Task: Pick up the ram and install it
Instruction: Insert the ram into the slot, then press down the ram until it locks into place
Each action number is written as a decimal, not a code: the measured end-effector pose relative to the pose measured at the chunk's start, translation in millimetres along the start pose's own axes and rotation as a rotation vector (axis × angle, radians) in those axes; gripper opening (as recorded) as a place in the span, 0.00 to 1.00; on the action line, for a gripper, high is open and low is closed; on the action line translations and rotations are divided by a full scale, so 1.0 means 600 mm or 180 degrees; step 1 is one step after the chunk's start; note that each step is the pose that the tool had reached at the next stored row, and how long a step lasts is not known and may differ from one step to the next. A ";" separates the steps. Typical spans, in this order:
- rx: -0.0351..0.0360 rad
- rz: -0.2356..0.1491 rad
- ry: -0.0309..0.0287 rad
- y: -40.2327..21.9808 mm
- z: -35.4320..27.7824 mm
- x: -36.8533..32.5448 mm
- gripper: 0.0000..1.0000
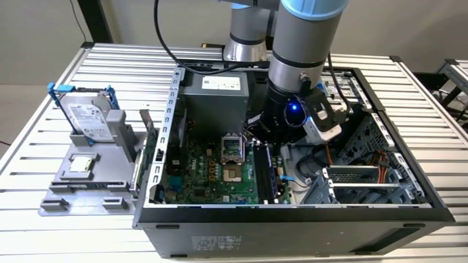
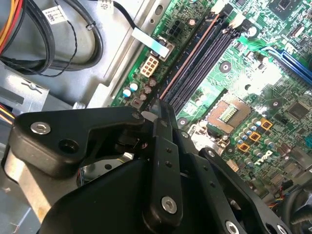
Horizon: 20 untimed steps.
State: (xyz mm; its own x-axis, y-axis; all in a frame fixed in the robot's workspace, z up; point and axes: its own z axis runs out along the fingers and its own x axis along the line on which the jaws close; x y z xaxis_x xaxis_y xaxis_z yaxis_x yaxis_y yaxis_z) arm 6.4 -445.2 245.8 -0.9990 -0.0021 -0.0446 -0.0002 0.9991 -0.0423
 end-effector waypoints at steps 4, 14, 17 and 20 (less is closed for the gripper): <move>0.0000 0.0000 0.0000 0.000 0.000 0.000 0.00; 0.0000 0.0000 0.0000 0.000 0.000 0.001 0.00; 0.0000 0.0000 0.0000 0.000 0.000 0.001 0.00; 0.0000 0.0000 0.0000 0.000 0.000 0.001 0.00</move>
State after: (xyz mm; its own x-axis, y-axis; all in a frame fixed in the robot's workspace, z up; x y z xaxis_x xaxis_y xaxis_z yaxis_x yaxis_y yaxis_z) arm 5.7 -445.4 245.8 -0.9990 -0.0022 -0.0446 -0.0003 0.9991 -0.0423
